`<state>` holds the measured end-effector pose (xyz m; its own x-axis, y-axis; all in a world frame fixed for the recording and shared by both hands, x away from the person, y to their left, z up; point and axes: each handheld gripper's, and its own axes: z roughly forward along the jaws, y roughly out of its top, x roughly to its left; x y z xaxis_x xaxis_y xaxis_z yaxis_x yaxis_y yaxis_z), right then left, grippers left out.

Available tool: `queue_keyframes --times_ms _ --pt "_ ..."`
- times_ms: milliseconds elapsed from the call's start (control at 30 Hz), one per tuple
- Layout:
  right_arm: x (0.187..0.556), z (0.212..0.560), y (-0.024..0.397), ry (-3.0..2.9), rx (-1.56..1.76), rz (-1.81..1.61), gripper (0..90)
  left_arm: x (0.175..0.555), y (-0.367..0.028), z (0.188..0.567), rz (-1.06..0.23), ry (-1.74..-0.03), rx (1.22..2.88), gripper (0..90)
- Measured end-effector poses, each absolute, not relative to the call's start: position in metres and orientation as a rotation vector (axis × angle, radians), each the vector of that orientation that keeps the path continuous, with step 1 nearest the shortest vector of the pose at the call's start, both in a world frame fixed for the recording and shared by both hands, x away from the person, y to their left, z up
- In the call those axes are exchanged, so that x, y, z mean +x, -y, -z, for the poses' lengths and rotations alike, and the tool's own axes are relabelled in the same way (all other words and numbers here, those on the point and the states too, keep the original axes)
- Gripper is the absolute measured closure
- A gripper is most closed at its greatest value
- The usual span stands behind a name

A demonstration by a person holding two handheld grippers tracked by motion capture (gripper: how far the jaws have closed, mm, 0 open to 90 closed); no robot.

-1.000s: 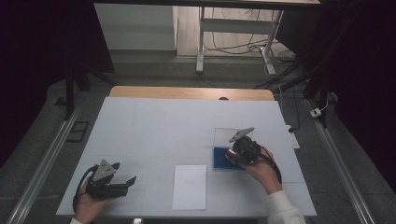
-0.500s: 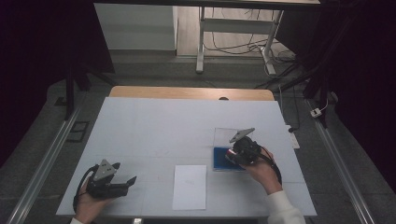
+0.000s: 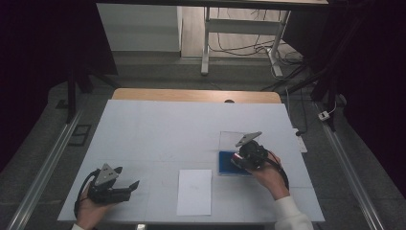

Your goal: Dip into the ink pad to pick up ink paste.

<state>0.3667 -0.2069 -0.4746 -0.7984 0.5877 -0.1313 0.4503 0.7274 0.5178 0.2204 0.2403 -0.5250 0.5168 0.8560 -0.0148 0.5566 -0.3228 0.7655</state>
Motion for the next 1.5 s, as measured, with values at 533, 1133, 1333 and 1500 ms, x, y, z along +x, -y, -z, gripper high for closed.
queue_keyframes --times_ms 533,1133,1333,1500 --pt "0.360 0.451 0.218 -2.619 0.809 -0.902 69.7 0.221 -0.242 0.527 -0.519 -1.153 2.020 18.9" --pt "0.356 0.444 0.220 -2.590 0.799 -0.992 69.7 0.222 -0.241 0.527 -0.524 -1.149 2.023 18.9" --pt "0.353 0.440 0.219 -2.587 0.775 -1.023 69.8 0.223 -0.241 0.527 -0.518 -1.148 2.024 19.0" --pt "0.350 0.437 0.215 -2.594 0.747 -1.053 69.7 0.222 -0.242 0.527 -0.520 -1.149 2.019 19.0"
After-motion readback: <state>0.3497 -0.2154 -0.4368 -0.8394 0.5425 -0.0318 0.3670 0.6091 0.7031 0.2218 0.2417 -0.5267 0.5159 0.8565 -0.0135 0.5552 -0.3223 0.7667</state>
